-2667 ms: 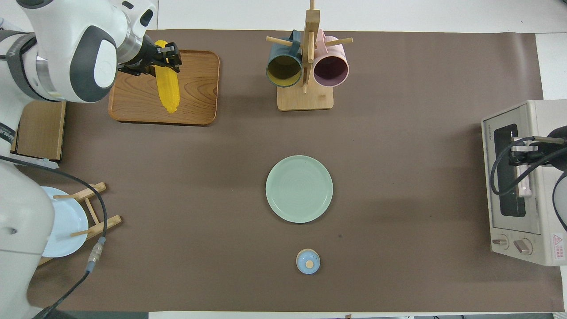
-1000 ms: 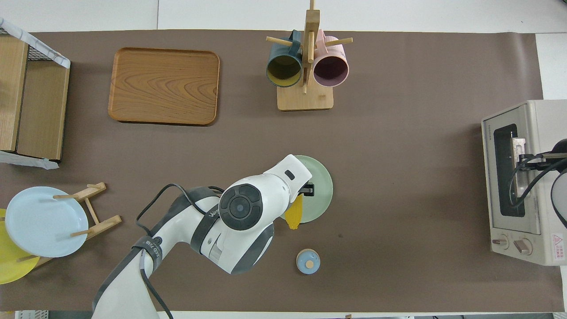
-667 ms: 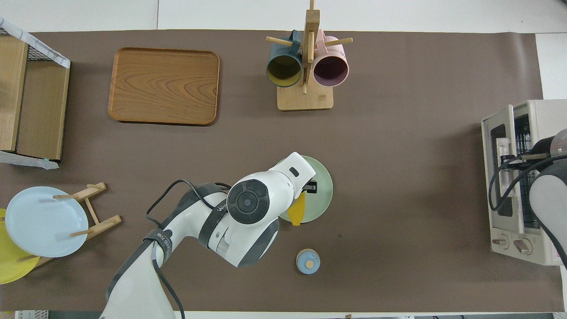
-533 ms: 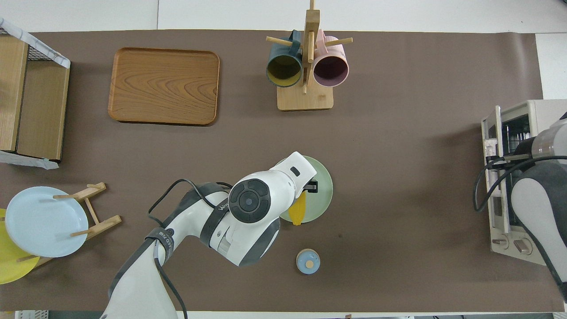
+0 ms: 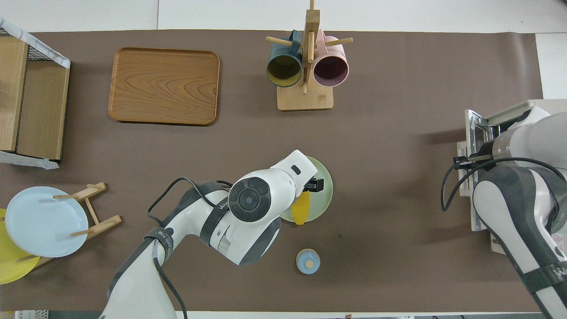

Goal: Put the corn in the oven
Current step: 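Lower the corn onto the plate while the right gripper opens the oven, then withdraw the left gripper while the right gripper leaves the open oven door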

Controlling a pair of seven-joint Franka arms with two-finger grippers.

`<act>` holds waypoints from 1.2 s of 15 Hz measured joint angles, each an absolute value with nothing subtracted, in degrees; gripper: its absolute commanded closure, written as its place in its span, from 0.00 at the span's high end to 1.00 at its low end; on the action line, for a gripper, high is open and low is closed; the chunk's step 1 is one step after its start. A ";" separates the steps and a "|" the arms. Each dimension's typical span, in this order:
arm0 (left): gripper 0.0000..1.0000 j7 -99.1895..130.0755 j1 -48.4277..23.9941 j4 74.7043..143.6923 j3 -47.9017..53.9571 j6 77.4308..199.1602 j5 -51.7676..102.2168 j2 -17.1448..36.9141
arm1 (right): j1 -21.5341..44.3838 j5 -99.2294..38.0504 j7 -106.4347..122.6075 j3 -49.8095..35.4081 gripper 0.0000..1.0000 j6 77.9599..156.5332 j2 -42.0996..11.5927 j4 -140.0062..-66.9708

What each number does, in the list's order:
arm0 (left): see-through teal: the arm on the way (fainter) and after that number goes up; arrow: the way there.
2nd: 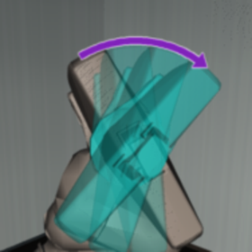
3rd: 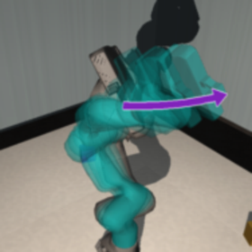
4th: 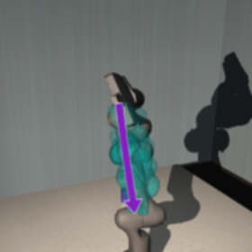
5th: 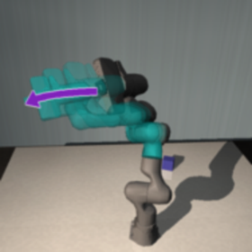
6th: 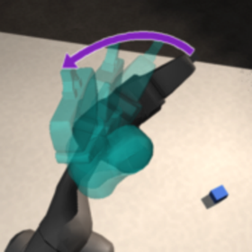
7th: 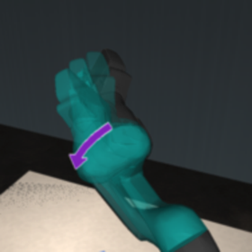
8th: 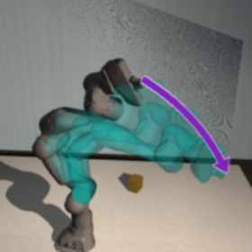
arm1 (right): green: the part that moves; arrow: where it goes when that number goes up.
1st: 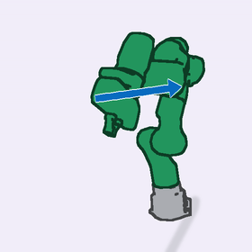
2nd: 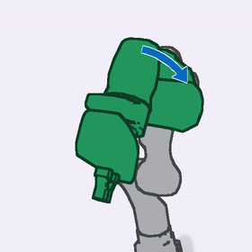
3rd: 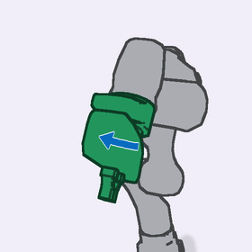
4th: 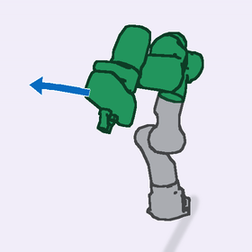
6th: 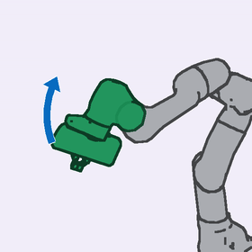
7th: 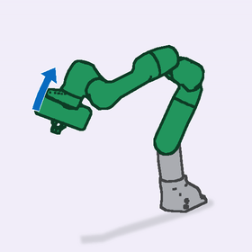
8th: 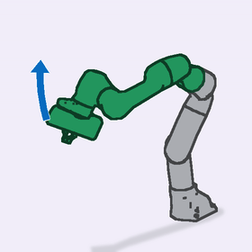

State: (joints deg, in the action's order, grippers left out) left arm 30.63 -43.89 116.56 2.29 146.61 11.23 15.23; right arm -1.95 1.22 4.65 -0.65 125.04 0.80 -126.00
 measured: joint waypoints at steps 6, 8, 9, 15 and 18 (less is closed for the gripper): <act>1.00 30.59 -33.89 112.74 0.93 125.79 11.23 5.47 | 0.33 1.50 0.91 -0.55 0.00 135.35 -4.09 -129.18; 1.00 29.77 -28.15 108.79 0.71 118.06 11.23 3.82 | 0.57 1.52 -0.08 -0.55 0.00 138.83 -5.86 -130.42; 1.00 29.21 -25.72 106.70 0.61 114.94 11.20 3.49 | 0.70 1.64 -0.19 -0.52 0.00 140.14 -6.92 -130.58; 1.00 27.95 -17.58 103.09 0.51 109.12 6.03 2.15 | 5.86 1.86 -6.70 -0.24 0.00 141.84 -8.02 -129.81; 1.00 26.79 -17.02 102.82 0.55 104.62 3.77 0.39 | 8.58 1.89 -7.28 -0.26 0.25 140.74 -8.01 -127.21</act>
